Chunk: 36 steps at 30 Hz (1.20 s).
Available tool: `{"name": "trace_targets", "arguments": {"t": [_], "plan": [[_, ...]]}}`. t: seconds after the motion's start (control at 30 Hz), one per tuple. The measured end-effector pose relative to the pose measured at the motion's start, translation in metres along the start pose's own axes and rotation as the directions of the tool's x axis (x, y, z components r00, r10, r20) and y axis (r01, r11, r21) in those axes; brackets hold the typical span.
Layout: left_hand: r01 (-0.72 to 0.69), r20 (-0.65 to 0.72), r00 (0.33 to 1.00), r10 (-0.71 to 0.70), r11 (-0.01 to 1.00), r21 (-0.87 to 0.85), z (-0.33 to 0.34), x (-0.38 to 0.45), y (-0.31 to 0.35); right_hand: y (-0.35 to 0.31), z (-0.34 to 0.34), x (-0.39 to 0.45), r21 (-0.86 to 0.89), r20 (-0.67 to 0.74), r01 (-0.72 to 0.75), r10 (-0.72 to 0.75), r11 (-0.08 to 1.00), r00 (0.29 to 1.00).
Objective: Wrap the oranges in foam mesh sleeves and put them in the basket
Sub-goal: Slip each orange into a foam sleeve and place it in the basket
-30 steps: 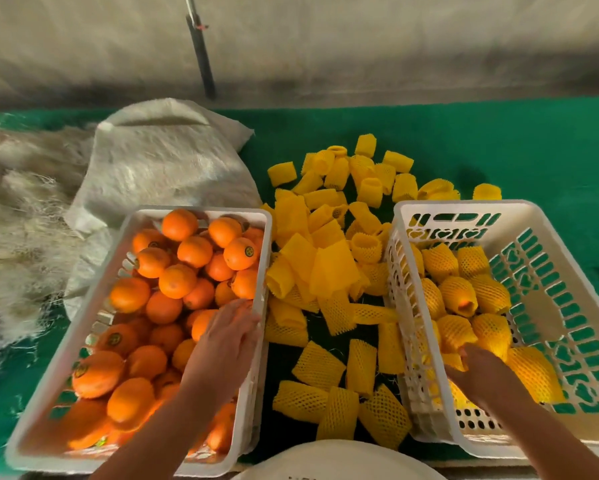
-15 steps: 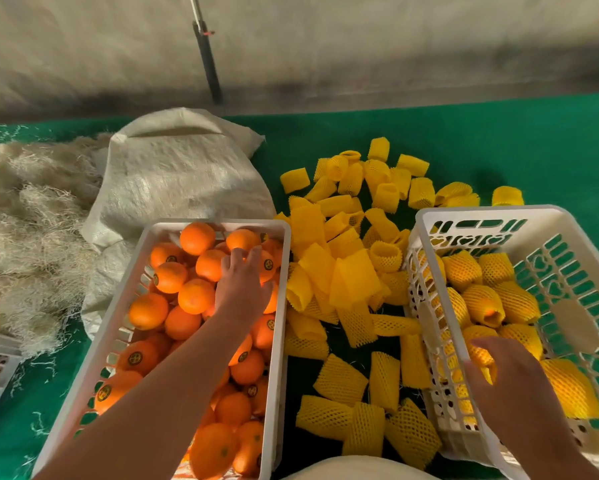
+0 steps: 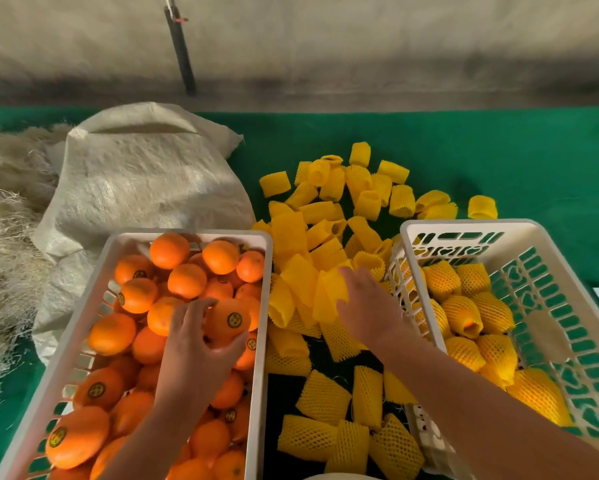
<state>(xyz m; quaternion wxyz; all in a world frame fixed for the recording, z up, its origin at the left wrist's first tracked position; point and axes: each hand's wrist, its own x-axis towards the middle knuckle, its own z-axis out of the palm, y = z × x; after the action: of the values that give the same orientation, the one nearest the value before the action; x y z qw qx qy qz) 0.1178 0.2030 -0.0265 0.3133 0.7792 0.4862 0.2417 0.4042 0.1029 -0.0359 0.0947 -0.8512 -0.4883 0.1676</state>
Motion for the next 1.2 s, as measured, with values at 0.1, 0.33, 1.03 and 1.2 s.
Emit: {"name": "trace_targets", "arguments": {"t": [0.1,0.33,1.03,1.2], "plan": [[0.003,0.039,0.999,-0.001,0.998,-0.057,-0.004,-0.026,0.005,0.0,0.005,0.044,-0.062,0.115,-0.034,0.04,0.998,0.993],[0.037,0.08,0.996,-0.024,0.987,-0.154,-0.003,-0.04,0.02,0.01,0.023,0.056,-0.085,0.039,-0.042,0.045,0.995,0.998],[0.198,0.775,0.575,0.264,0.874,-0.445,0.031,-0.058,0.14,0.015,-0.055,-0.126,0.733,-0.243,0.135,0.072,0.667,0.967],[0.379,0.764,0.617,0.186,0.781,-0.496,0.02,-0.065,0.137,0.019,-0.053,-0.138,0.703,-0.251,0.222,-0.056,0.676,0.966]]}}
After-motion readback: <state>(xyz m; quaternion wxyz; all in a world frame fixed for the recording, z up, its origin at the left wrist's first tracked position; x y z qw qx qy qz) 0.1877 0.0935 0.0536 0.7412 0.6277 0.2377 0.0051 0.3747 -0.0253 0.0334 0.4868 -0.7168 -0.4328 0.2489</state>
